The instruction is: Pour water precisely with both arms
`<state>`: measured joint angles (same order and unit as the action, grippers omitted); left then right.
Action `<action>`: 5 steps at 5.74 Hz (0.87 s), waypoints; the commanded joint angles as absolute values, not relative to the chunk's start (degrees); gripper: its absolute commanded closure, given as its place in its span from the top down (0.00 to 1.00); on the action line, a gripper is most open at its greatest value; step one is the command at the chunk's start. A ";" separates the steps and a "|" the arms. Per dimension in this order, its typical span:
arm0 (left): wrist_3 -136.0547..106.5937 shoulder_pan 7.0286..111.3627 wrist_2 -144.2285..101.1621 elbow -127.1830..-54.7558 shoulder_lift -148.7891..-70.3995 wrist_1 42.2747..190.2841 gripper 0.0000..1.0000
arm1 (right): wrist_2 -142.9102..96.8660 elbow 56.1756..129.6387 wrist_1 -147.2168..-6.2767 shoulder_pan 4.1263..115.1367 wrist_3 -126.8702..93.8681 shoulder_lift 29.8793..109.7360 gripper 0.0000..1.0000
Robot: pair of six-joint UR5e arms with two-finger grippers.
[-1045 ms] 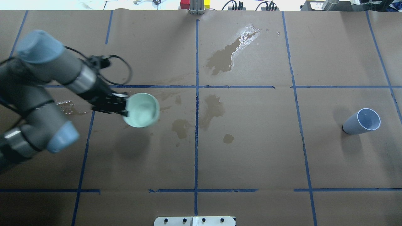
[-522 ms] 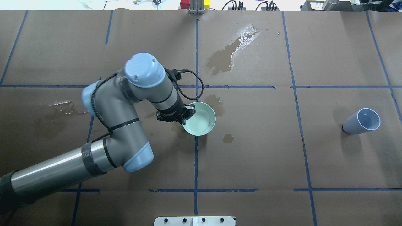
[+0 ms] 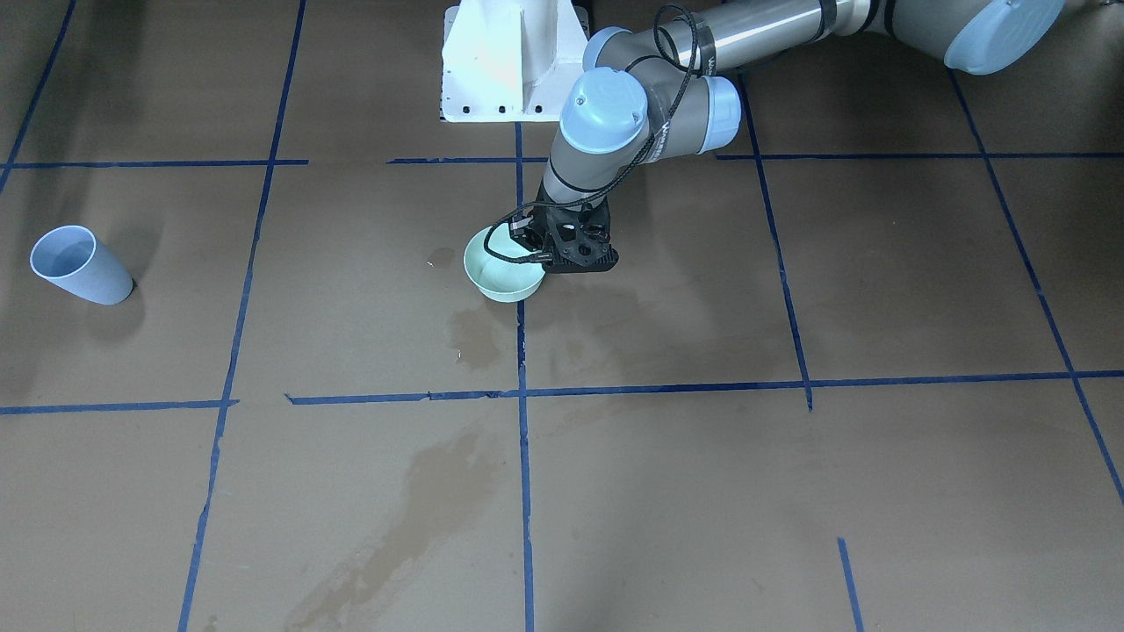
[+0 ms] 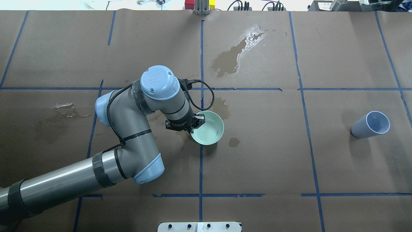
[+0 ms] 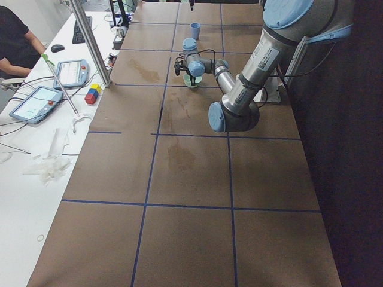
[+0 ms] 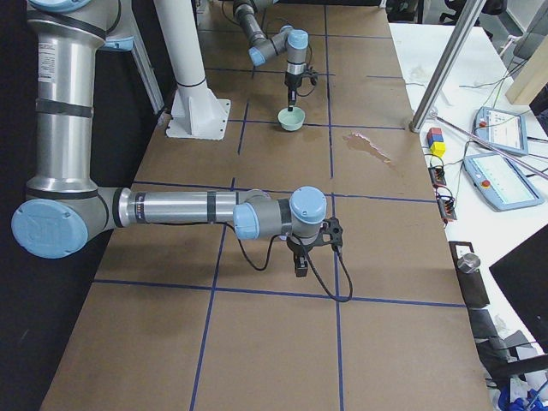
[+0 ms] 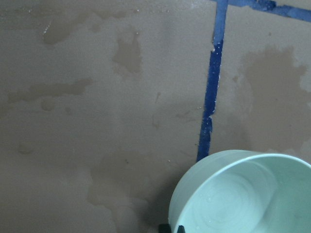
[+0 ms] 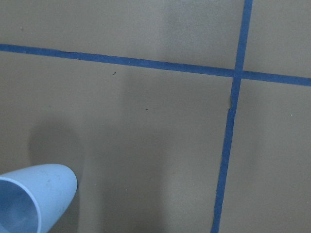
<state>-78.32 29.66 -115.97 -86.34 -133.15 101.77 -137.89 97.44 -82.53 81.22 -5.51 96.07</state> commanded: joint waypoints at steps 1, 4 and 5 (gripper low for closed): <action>-78.31 29.71 -115.93 -86.40 -132.45 101.69 0.14 | -137.90 97.56 -82.53 81.21 -5.54 96.06 1.00; -79.01 31.97 -115.93 -90.84 -131.84 101.25 0.98 | -139.64 97.74 -74.07 80.08 -5.80 96.67 1.00; -79.01 32.60 -116.01 -97.40 -127.14 101.16 0.99 | -140.18 97.91 -69.31 79.11 -10.67 97.90 1.00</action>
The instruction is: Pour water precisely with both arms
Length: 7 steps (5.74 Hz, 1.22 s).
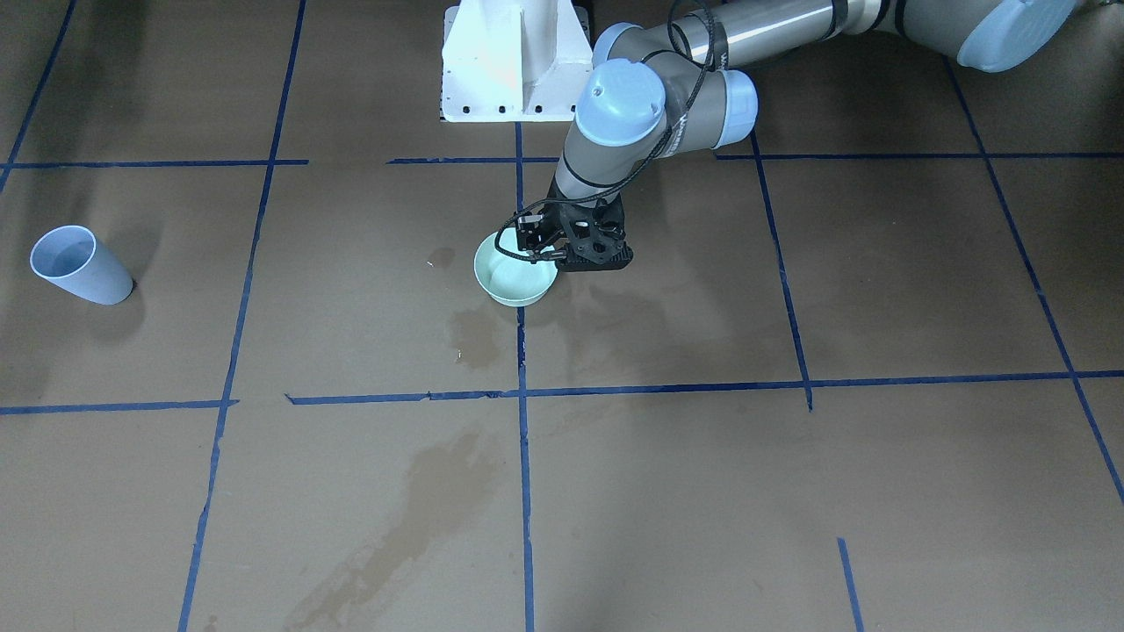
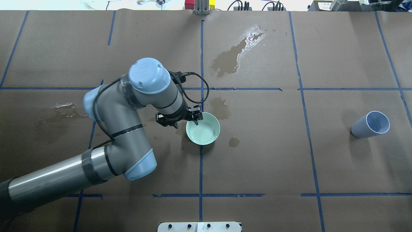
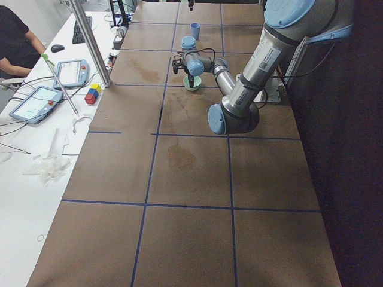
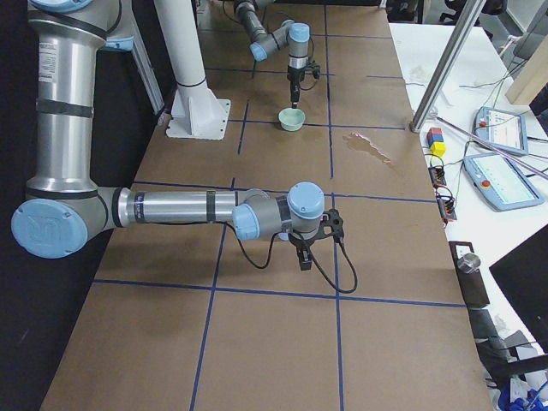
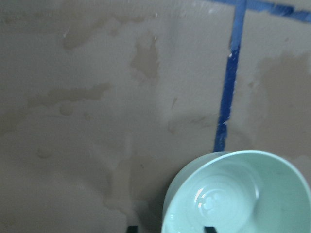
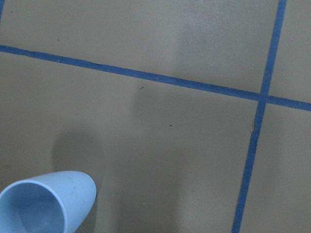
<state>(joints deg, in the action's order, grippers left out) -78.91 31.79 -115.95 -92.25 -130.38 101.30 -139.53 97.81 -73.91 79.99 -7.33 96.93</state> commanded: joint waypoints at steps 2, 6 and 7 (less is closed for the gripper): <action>-79.19 33.92 -115.93 -102.56 -124.02 101.16 0.99 | -140.10 97.91 -54.31 74.29 -24.39 101.22 1.00; -79.19 36.03 -115.75 -104.15 -123.05 101.08 0.99 | -132.94 97.91 -23.02 66.66 -33.72 109.66 1.00; -79.19 36.38 -115.75 -104.41 -122.35 101.07 0.99 | -127.84 97.91 -16.24 64.53 -34.53 112.12 1.00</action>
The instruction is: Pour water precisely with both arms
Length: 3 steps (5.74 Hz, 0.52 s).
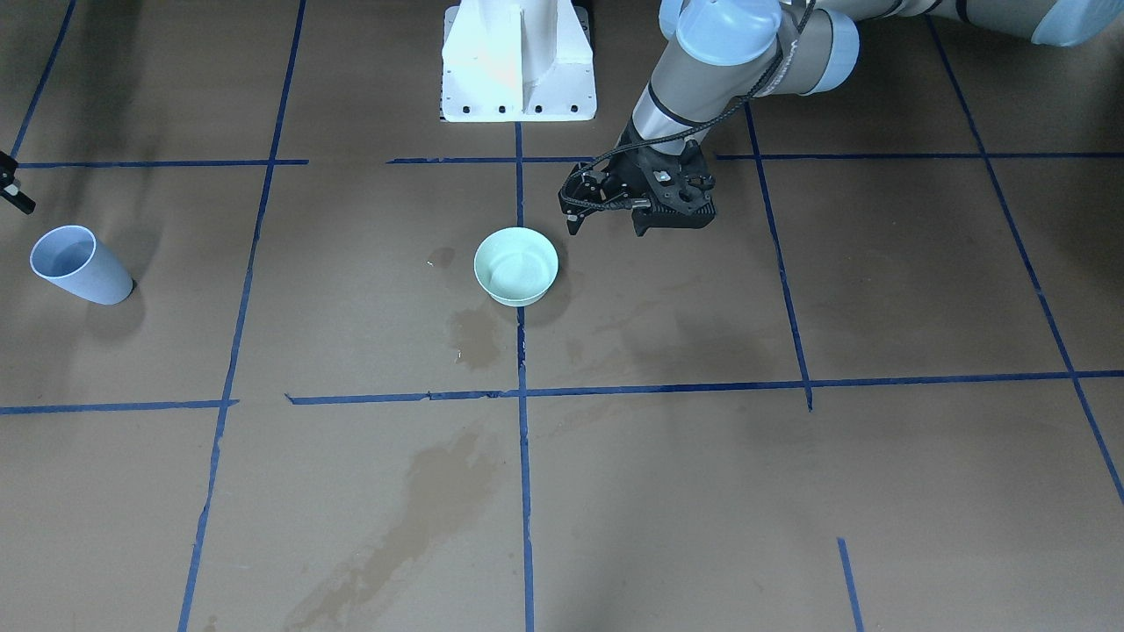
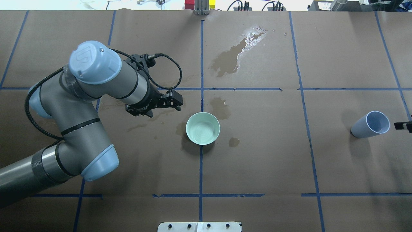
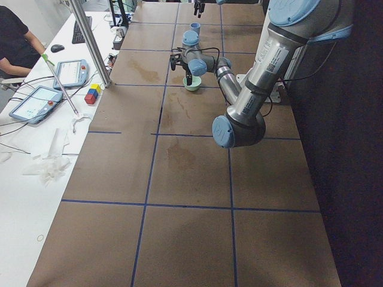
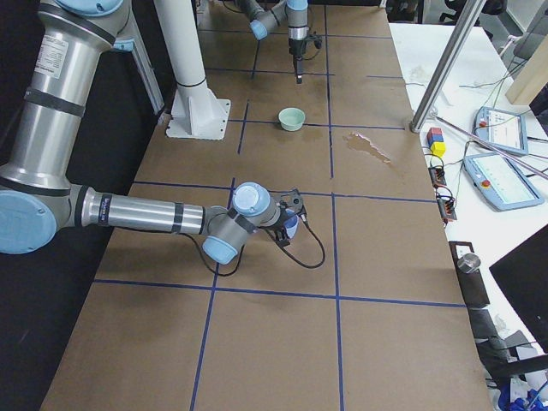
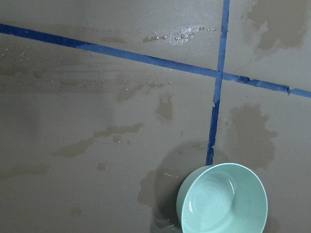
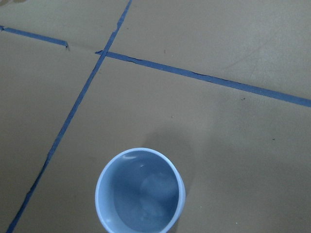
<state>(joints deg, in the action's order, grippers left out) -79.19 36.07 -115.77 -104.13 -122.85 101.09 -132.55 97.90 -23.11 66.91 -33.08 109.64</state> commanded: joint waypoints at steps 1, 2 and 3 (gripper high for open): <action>-79.19 36.47 -115.66 -105.11 -121.47 101.16 0.99 | -125.53 98.00 -13.39 63.55 -34.98 113.71 1.00; -79.19 36.47 -115.40 -105.29 -121.46 101.08 1.00 | -121.85 98.43 -11.62 62.67 -35.33 115.56 1.00; -81.19 36.39 -115.05 -105.73 -121.46 101.16 1.00 | -119.21 98.61 -10.12 61.10 -39.42 116.36 0.98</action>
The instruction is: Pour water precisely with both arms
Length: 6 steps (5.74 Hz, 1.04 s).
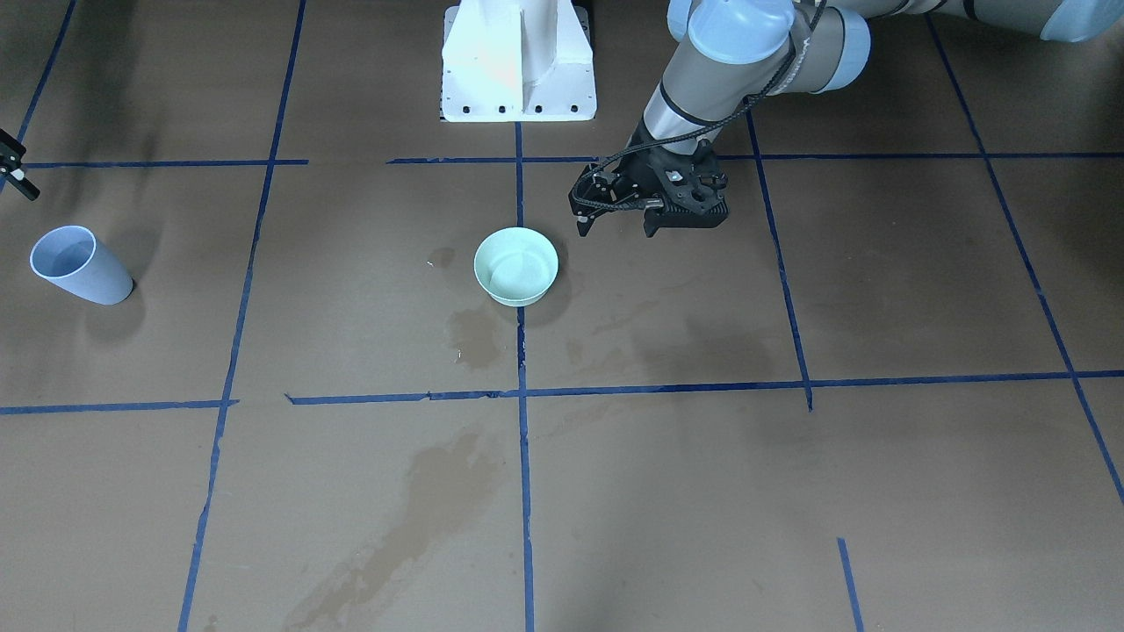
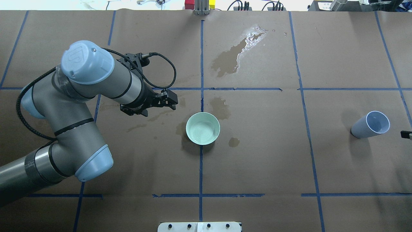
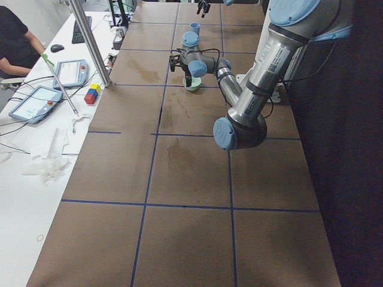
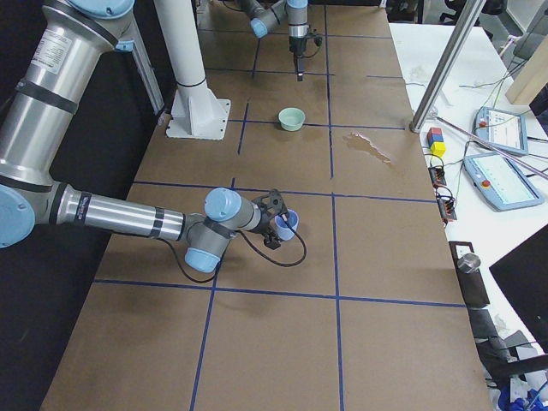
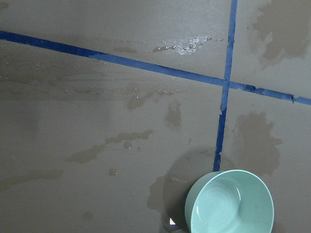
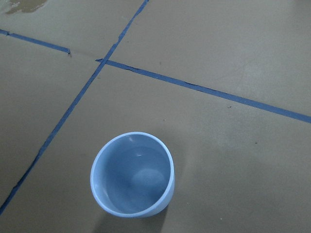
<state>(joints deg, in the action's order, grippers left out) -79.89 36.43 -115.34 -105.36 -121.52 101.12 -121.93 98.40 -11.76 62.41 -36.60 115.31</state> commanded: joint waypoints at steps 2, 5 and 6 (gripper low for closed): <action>-83.50 36.39 -114.52 -105.73 -121.46 101.16 1.00 | -112.52 98.70 -7.56 55.05 -39.90 117.95 0.97; -83.58 36.39 -113.29 -105.82 -121.47 101.16 1.00 | -100.57 98.88 -4.67 44.15 -43.94 119.43 0.96; -83.58 36.39 -113.29 -105.82 -121.46 101.16 1.00 | -95.15 98.88 -4.66 39.86 -44.99 119.88 0.95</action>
